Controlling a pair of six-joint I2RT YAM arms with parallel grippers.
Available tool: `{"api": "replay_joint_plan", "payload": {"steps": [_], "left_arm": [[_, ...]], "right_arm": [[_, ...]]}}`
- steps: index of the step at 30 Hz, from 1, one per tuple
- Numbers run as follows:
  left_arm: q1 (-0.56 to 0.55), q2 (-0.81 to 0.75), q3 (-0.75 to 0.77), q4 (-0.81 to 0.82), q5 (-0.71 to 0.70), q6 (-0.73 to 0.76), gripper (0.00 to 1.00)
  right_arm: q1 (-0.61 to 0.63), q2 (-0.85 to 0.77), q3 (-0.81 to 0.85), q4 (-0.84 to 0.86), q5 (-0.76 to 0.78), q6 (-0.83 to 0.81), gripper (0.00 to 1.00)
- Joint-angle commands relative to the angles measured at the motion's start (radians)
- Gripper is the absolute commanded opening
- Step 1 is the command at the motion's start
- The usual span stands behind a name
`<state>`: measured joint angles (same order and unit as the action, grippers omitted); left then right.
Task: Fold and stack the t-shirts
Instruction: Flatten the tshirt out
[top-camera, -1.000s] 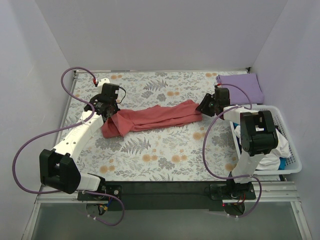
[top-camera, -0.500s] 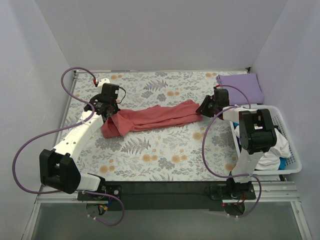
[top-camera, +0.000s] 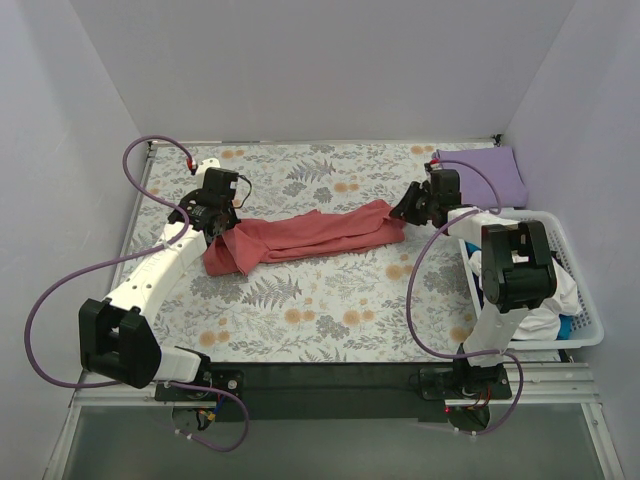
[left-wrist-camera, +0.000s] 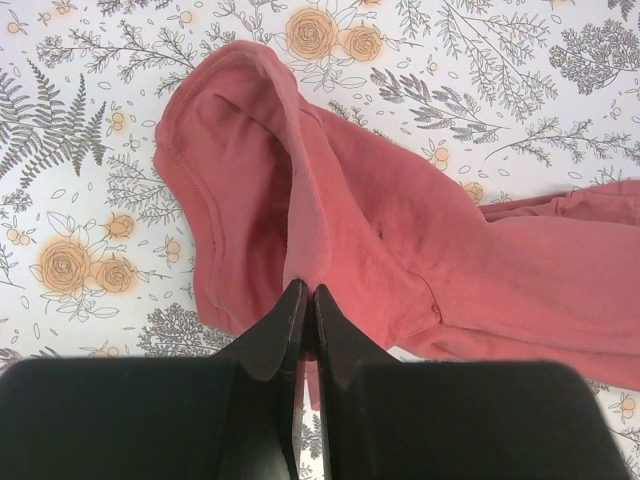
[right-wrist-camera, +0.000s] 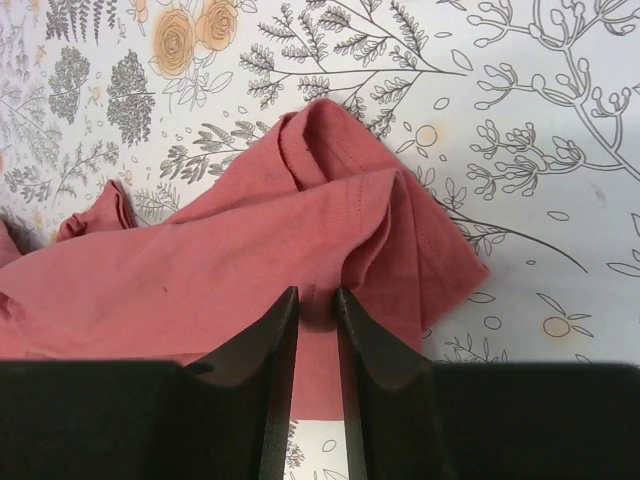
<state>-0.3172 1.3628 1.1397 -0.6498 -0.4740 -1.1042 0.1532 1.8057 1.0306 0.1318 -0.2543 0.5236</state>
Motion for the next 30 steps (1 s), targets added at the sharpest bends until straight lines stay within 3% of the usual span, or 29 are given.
{"api": "replay_joint_plan", "payload": {"steps": [1,10,14,17,23,30], "left_arm": [[0.003,-0.050,-0.006,0.015,0.000,0.007,0.00],[0.003,-0.053,-0.017,0.019,0.002,0.004,0.00],[0.004,-0.050,-0.017,0.019,0.000,0.006,0.00],[0.004,-0.051,-0.014,0.019,-0.002,0.006,0.00],[0.010,-0.054,-0.001,0.039,0.021,-0.003,0.00],[0.159,-0.008,0.126,0.148,0.162,-0.043,0.00]], "right_arm": [[0.009,-0.022,0.040,0.012,-0.046,0.003,0.29],[0.011,0.067,0.040,0.014,-0.025,0.009,0.40],[0.009,0.083,0.040,0.014,-0.019,0.009,0.40],[0.011,0.072,0.043,0.015,-0.019,0.003,0.32],[0.009,0.012,0.055,0.011,-0.020,-0.010,0.04],[0.008,-0.089,0.141,-0.003,0.006,-0.052,0.01]]}}
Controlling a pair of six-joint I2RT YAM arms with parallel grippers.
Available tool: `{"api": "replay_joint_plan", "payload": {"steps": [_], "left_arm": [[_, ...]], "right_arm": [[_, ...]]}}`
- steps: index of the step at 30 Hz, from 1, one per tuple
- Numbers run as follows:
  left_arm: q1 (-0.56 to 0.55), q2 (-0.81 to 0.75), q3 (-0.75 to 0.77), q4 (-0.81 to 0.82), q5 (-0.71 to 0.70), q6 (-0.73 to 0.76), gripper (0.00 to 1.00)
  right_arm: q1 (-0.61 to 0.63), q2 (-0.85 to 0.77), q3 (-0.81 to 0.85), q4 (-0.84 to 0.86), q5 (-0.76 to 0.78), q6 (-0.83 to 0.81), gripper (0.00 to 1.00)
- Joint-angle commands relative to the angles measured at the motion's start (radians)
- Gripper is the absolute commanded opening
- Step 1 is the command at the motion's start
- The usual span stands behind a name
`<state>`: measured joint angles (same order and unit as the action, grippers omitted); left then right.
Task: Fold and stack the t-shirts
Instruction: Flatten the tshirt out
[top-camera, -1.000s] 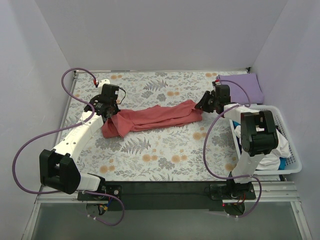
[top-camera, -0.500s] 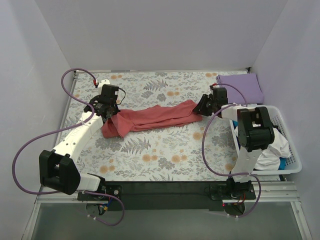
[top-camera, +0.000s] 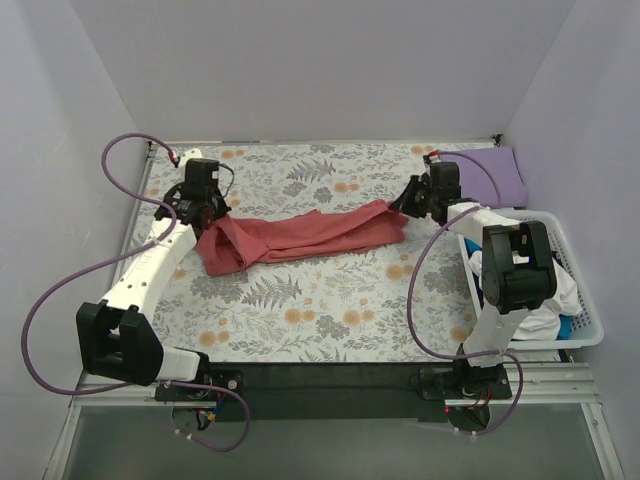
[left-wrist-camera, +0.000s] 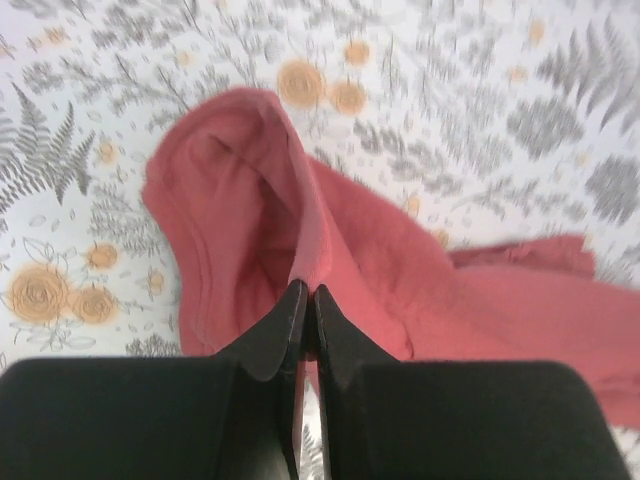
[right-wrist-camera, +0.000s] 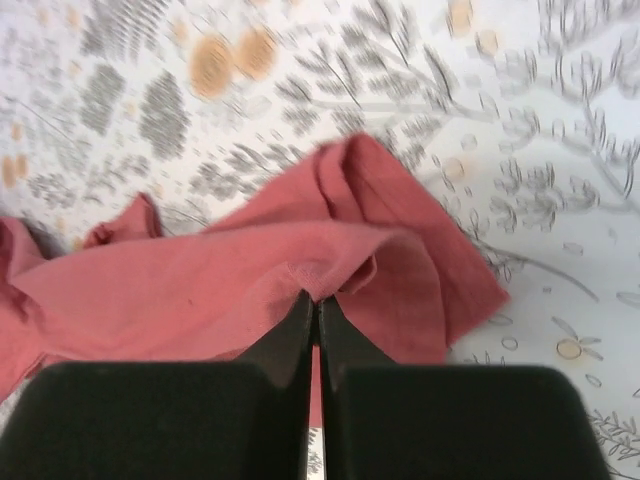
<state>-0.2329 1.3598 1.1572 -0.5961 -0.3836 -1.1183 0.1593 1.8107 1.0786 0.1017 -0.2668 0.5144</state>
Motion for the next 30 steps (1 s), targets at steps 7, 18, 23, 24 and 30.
{"api": "replay_joint_plan", "payload": {"steps": [7,18,23,24,30], "left_arm": [[0.231,0.172,0.493,0.110,0.180,-0.116,0.00],[0.291,0.020,0.877,0.065,0.083,-0.071,0.00],[0.291,-0.088,0.989,0.025,0.078,-0.029,0.00],[0.291,-0.103,1.001,0.015,0.080,-0.025,0.00],[0.287,-0.176,1.136,-0.004,0.052,0.049,0.00]], "right_arm": [[-0.018,-0.198,0.306,0.012,0.054,-0.143,0.01],[-0.032,-0.540,0.376,-0.002,0.061,-0.286,0.01],[-0.032,-0.744,0.343,-0.045,0.057,-0.341,0.01],[-0.032,-0.769,0.346,-0.057,0.055,-0.350,0.01],[-0.032,-0.907,0.372,-0.151,0.069,-0.402,0.01]]}}
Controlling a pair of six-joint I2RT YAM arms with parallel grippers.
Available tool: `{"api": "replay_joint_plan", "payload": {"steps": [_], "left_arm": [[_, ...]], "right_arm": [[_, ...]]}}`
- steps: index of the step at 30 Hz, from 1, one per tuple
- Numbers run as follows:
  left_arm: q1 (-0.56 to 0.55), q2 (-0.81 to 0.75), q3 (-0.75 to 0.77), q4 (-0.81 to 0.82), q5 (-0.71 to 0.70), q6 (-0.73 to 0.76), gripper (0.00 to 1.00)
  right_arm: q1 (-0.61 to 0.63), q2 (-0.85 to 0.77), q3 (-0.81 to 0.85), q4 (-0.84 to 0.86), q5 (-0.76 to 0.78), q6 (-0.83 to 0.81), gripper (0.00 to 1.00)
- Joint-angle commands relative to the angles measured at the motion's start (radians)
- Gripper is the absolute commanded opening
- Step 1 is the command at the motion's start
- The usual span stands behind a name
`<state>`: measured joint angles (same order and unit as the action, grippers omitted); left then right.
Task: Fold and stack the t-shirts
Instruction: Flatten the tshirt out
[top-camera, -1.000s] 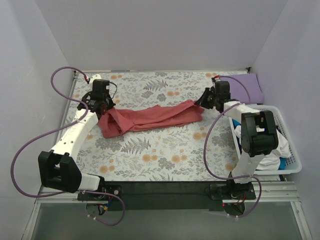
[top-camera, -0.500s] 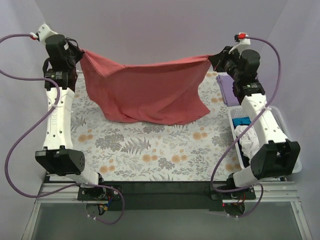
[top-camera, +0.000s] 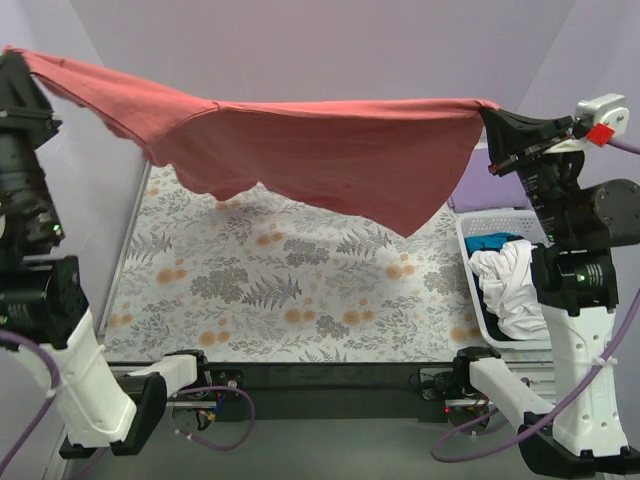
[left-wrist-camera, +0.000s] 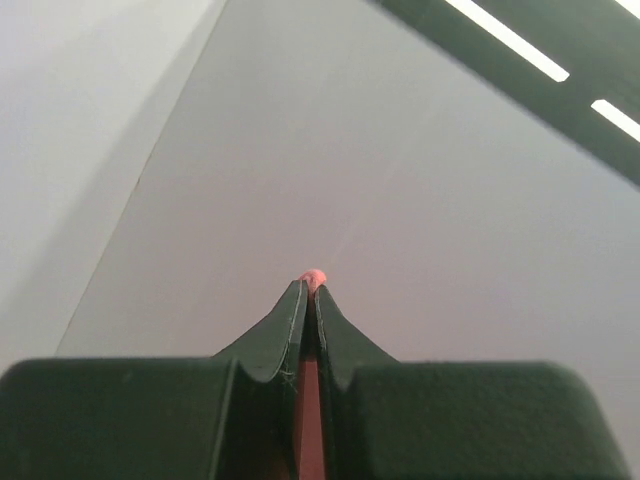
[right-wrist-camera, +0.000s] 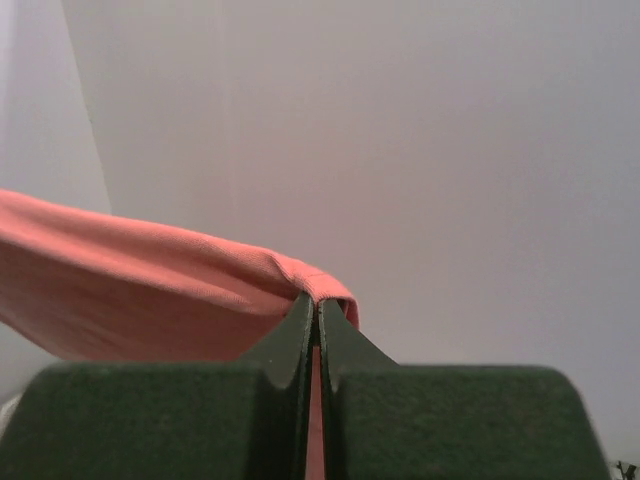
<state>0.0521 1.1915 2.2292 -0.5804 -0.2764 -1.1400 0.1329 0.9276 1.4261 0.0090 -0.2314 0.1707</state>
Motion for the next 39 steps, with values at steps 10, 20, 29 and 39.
{"api": "replay_joint_plan", "payload": {"steps": [10,20,29,39], "left_arm": [[-0.077,0.037,-0.015,0.046,-0.038,0.160,0.00],[-0.077,0.291,-0.496,0.313,0.071,0.120,0.00],[-0.077,0.756,-0.343,0.419,0.160,0.075,0.00],[-0.066,1.053,-0.215,0.473,0.215,0.016,0.00]], "right_arm": [[-0.006,-0.016,0.007,-0.086,0.043,-0.073,0.01],[-0.006,0.267,-0.153,-0.041,0.088,-0.120,0.01],[-0.027,0.733,-0.152,0.285,0.162,-0.149,0.01],[-0.073,1.142,0.094,0.307,0.072,-0.143,0.01]]}}
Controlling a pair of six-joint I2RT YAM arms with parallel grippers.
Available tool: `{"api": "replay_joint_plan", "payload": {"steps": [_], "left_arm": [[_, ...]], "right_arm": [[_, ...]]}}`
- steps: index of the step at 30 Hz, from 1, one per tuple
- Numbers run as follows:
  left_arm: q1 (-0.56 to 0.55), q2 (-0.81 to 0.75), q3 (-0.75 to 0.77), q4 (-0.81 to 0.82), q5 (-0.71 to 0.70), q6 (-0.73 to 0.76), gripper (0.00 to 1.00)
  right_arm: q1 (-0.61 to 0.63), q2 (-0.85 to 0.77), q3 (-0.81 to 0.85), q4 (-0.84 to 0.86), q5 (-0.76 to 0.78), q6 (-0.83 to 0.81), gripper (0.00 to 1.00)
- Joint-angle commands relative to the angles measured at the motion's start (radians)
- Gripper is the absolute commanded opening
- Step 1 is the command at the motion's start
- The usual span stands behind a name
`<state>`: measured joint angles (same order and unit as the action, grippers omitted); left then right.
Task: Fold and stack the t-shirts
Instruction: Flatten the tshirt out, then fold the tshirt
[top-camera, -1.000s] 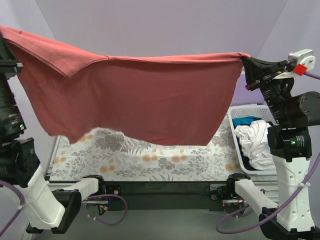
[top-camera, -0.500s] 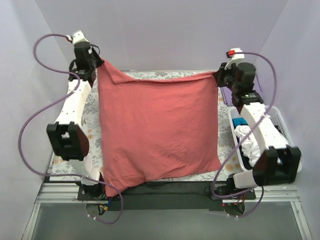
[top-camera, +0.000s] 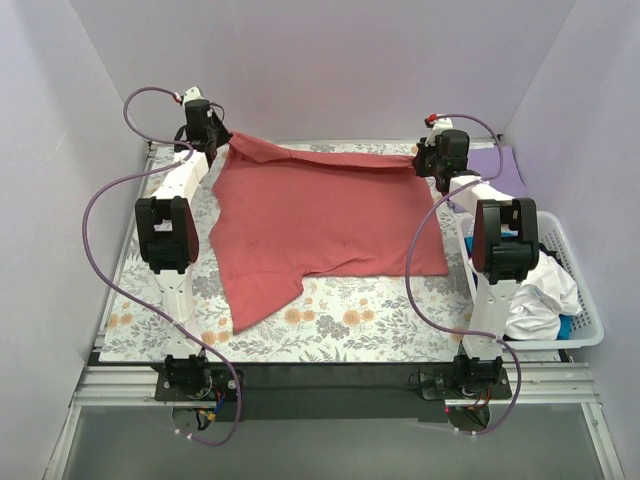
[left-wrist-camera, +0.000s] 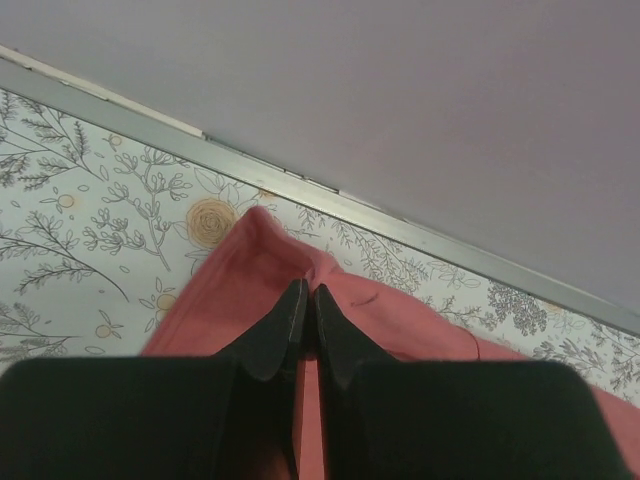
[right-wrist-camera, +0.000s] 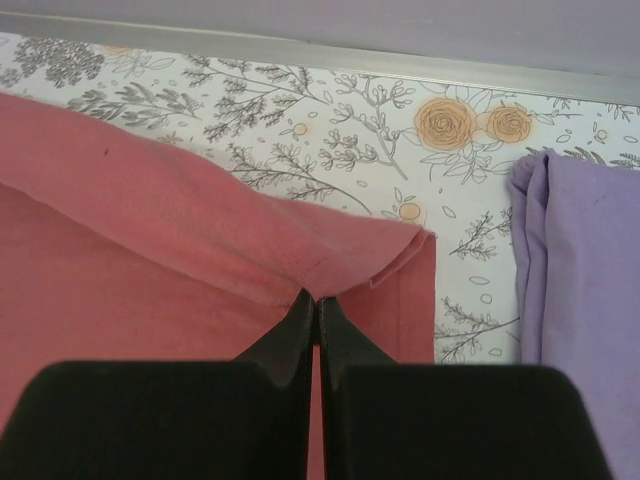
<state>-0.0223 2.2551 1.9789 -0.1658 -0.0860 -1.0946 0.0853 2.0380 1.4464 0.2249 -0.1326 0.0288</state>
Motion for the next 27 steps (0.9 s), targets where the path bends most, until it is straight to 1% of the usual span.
{"api": "replay_joint_plan", "payload": {"steps": [1,4,7,8,13,19,21,22,27], "left_arm": [[0.012,-0.008,0.029,0.064,0.032,-0.036,0.00],[0.018,-0.003,0.005,0.071,0.066,-0.065,0.00],[0.021,-0.031,-0.051,0.074,0.084,-0.093,0.00],[0.021,-0.054,-0.086,0.072,0.122,-0.100,0.00],[0.021,-0.155,-0.182,0.043,0.147,-0.174,0.00],[0.021,-0.272,-0.276,-0.014,0.138,-0.237,0.00],[0.024,-0.301,-0.290,-0.047,0.124,-0.266,0.00],[0.053,-0.307,-0.301,-0.055,0.121,-0.275,0.00],[0.073,-0.325,-0.279,-0.127,0.117,-0.310,0.00]], "right_arm": [[-0.030,0.043,0.091,0.091,-0.032,0.003,0.01],[-0.044,0.077,0.111,0.091,-0.070,0.022,0.01],[-0.050,0.097,0.127,0.091,-0.091,0.037,0.01],[-0.053,0.099,0.129,0.090,-0.104,0.046,0.01],[-0.065,0.071,0.105,0.088,-0.121,0.066,0.01],[-0.075,0.048,0.074,0.082,-0.133,0.075,0.01],[-0.075,0.044,0.069,0.073,-0.133,0.079,0.01],[-0.076,0.042,0.065,0.070,-0.134,0.082,0.01],[-0.075,0.019,0.054,0.053,-0.134,0.082,0.01]]}}
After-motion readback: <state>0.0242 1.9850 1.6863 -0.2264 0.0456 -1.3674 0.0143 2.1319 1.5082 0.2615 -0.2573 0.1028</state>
